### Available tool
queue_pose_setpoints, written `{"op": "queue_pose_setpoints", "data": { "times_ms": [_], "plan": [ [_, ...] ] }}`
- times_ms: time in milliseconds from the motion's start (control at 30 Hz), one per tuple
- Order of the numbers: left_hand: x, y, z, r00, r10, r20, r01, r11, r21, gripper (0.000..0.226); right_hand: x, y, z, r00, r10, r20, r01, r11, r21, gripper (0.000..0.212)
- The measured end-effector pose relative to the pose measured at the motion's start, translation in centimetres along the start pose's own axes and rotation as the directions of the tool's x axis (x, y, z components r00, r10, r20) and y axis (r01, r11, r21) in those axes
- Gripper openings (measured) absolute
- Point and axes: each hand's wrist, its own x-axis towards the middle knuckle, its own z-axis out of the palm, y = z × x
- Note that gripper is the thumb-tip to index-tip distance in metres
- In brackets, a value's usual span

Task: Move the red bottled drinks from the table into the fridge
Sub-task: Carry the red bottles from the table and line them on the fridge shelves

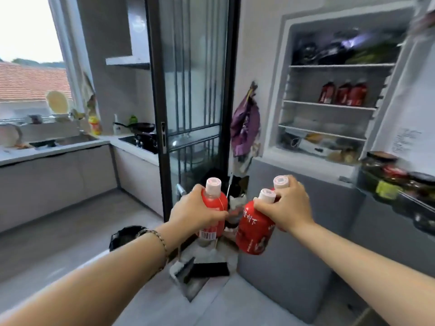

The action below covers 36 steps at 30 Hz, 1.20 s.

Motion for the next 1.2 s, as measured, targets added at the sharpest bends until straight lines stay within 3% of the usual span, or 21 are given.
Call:
{"op": "queue_pose_setpoints", "data": {
  "times_ms": [67,267,400,500,867,967,1100,1200],
  "plan": [
    [4.7,1.6,0.8,0.998,0.052,0.046,-0.051,0.998,-0.038,0.060,3.4,0.9,-0.9,0.997,0.059,-0.046,-0.059,0.998,0.007,0.046],
    [21.0,9.6,4.8,0.963,0.233,0.137,-0.221,0.970,-0.102,0.058,15.7,7.9,-2.8,0.943,0.187,-0.276,-0.212,0.975,-0.065,0.037],
    [28.1,14.6,7.4,0.937,0.320,0.143,-0.298,0.942,-0.156,0.057,21.7,13.0,-4.3,0.871,0.231,-0.434,-0.301,0.948,-0.100,0.071],
    [33.8,18.8,10.0,0.915,0.381,0.133,-0.349,0.912,-0.216,0.056,27.0,17.2,-5.9,0.808,0.233,-0.542,-0.334,0.938,-0.095,0.066],
    [52.9,32.8,19.2,0.868,0.493,-0.053,-0.485,0.822,-0.299,0.061,48.4,28.0,-12.5,0.574,0.165,-0.802,-0.378,0.922,-0.080,0.073],
    [57.9,35.7,20.8,0.852,0.511,-0.110,-0.519,0.802,-0.294,0.058,54.2,29.6,-13.8,0.571,0.140,-0.809,-0.407,0.904,-0.130,0.079],
    [63.9,39.0,22.4,0.824,0.532,-0.192,-0.566,0.769,-0.299,0.057,60.6,31.0,-14.9,0.549,0.036,-0.835,-0.407,0.884,-0.229,0.056],
    [67.8,41.0,23.7,0.808,0.557,-0.190,-0.588,0.744,-0.318,0.060,65.1,32.7,-14.7,0.554,0.076,-0.829,-0.527,0.803,-0.278,0.067]
  ]
}}
